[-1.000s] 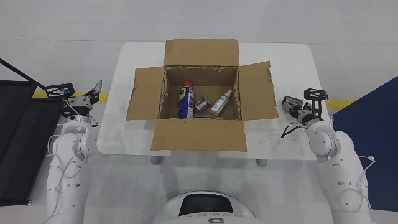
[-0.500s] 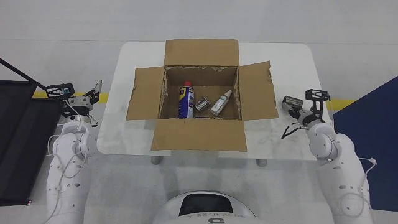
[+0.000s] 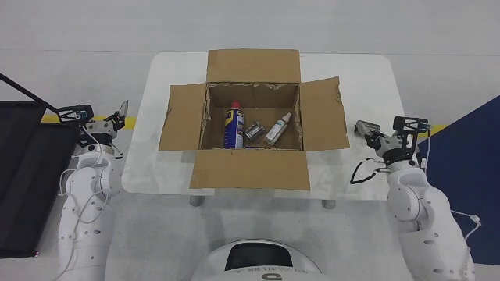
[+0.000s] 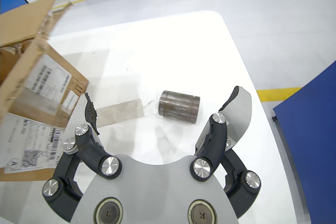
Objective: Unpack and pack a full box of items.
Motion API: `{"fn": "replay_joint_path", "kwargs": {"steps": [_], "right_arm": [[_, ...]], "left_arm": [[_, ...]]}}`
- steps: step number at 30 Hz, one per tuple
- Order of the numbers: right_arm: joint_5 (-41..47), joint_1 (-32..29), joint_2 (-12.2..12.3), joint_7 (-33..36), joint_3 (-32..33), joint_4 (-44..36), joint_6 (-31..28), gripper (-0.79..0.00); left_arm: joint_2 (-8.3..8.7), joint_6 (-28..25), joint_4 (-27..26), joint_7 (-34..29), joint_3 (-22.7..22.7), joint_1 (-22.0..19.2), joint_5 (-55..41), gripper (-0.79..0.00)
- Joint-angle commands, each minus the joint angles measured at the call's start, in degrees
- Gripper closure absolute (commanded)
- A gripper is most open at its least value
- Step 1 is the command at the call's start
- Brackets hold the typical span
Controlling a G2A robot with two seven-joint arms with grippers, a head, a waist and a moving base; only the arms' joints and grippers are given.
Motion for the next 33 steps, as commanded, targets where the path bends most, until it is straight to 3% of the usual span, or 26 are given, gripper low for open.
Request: {"fn": "replay_joint_path", "kwargs": {"steps": [1,15,23,33], "right_arm": [[-0.48,-0.44,-0.04,-0.45,-0.44,-1.31,-0.52,-0.785],[-1.04,-0.78,-0.04,0.68,-1.82,-4.15,-3.7,-0.785],[-4.26,4.89,0.02,8.72,-5.4,-3.59,-3.85,-0.785],[-1.53,9.08,-0.02,12.33,-7.94,-1.44,-7.65,-0.785]], "left_arm": [[0.0,0.0,0.0,0.0,0.0,0.0,0.0,-0.785],[0.0,0.0,0.0,0.0,0.0,0.0,0.0,-0.785],[0.0,0.0,0.0,0.0,0.0,0.0,0.0,-0.785],[0.0,0.0,0.0,0.0,0.0,0.0,0.0,-0.785]]}}
